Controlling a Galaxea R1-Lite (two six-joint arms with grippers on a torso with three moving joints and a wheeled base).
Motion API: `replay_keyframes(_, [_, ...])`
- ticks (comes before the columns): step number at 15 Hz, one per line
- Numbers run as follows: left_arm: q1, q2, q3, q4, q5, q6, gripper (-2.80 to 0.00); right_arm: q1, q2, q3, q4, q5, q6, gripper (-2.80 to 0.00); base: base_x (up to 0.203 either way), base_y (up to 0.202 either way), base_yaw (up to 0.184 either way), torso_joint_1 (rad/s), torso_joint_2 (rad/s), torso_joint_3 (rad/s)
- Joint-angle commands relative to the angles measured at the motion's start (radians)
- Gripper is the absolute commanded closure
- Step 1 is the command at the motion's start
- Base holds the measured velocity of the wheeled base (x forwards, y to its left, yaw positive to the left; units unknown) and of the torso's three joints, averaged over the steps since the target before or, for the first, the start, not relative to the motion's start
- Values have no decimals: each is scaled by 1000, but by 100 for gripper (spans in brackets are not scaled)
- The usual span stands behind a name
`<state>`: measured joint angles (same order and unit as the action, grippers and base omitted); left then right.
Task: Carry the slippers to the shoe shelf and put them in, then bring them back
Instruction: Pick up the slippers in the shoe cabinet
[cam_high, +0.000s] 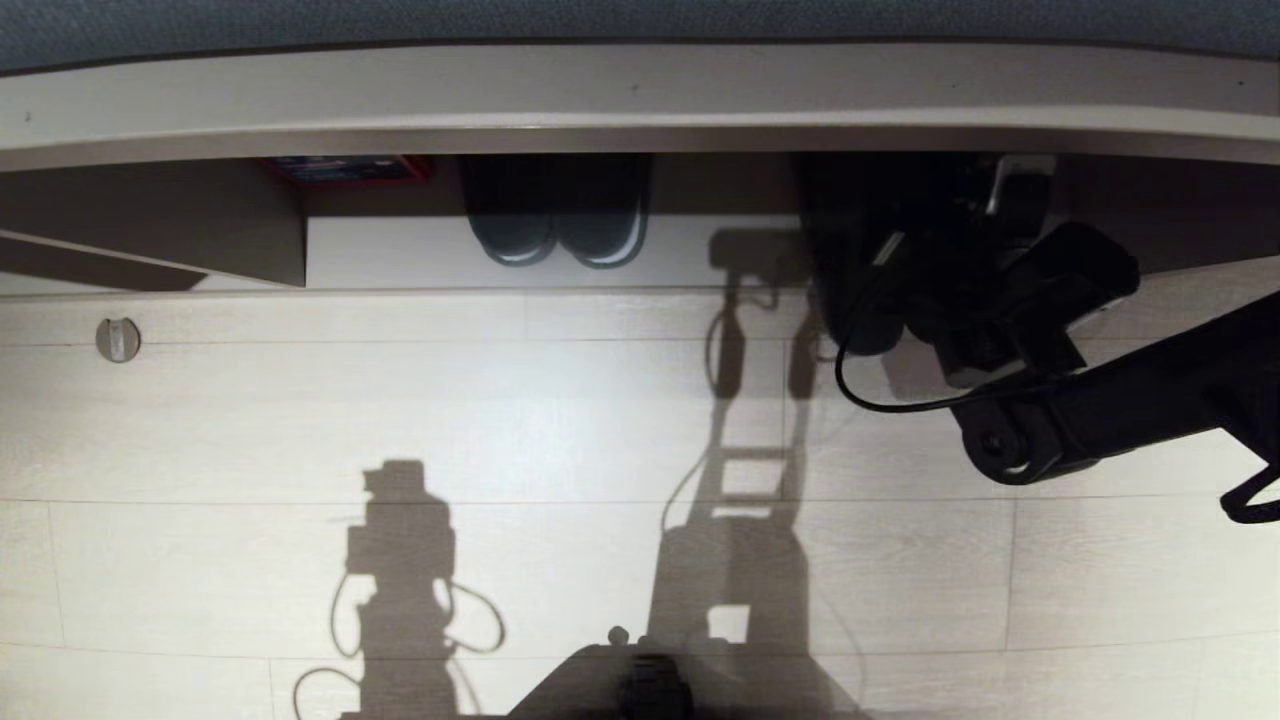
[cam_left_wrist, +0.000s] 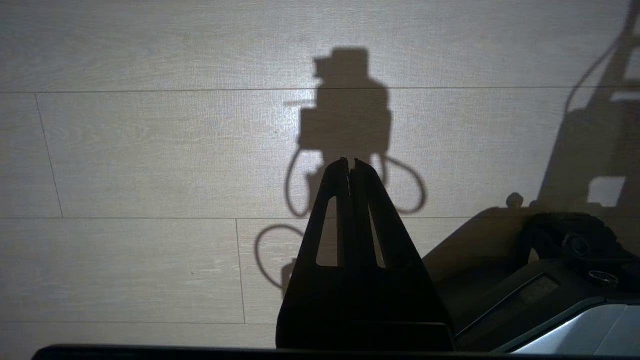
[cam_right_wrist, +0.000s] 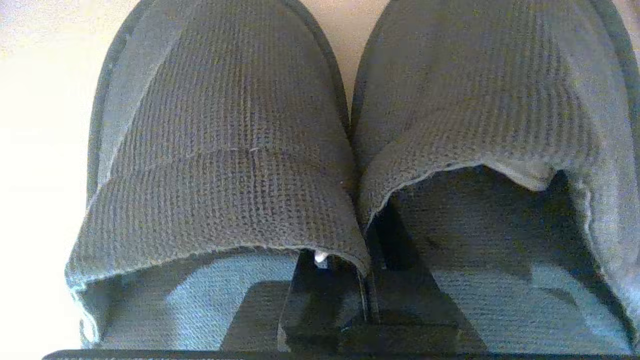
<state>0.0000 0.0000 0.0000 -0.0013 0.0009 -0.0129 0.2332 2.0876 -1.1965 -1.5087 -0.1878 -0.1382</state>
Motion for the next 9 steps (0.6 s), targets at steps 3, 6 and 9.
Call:
replay_keyframes(3, [0,-2,2,0,1,-1,0,9,-198,212,11,19,-2,0,0,0,0,0,0,0])
replay_keyframes(6, [0,0,0,0,1,-1,0,32,-316,450,30,48,13,0,0,0,0,0,0,0])
replay_keyframes(9, [0,0,0,0,1,-1,0,42,-485,653,55,113,39,0,0,0,0,0,0,0])
